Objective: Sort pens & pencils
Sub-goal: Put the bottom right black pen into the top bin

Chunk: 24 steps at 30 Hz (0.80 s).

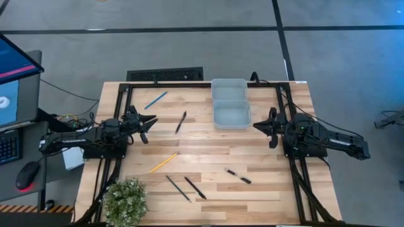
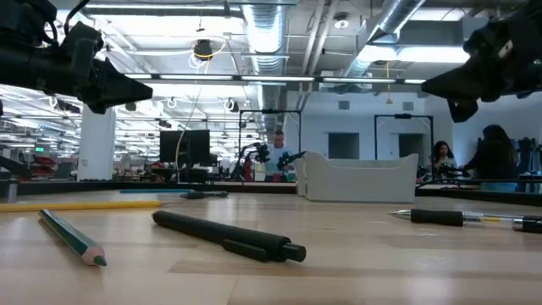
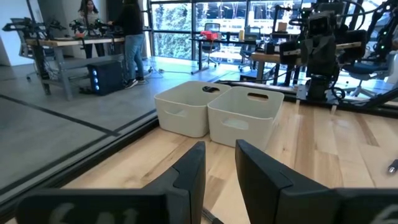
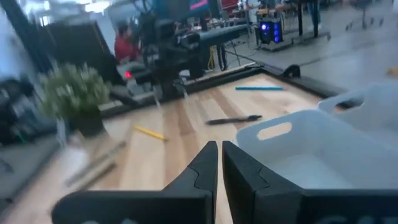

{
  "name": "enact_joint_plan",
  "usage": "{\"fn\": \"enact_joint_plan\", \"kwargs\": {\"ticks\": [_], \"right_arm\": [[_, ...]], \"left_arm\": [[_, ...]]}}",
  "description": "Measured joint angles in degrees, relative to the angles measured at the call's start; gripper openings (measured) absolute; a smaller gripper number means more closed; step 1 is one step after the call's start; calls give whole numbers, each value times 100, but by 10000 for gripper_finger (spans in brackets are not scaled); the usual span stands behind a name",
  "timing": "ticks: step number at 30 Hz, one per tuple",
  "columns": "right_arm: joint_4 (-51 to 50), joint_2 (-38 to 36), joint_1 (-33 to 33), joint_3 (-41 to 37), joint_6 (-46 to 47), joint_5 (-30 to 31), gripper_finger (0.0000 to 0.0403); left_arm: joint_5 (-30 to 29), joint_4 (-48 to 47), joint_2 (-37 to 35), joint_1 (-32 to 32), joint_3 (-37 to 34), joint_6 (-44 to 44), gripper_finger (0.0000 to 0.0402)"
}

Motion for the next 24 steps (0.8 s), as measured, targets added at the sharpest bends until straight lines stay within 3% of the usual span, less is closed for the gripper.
{"fn": "enact_joint_plan", "kwargs": {"ticks": [4,18,24], "right_arm": [[-53,-1,0,0,577,-1,44],[-77,-1,-11,2,277,347,44],[-136,1,-10,2,279,342,74]], "left_arm": [[0,4,1,0,0,-87,78],[-81,27,0,-2,-2,289,78],[-86,52,0,-2,-4,431,78]]}}
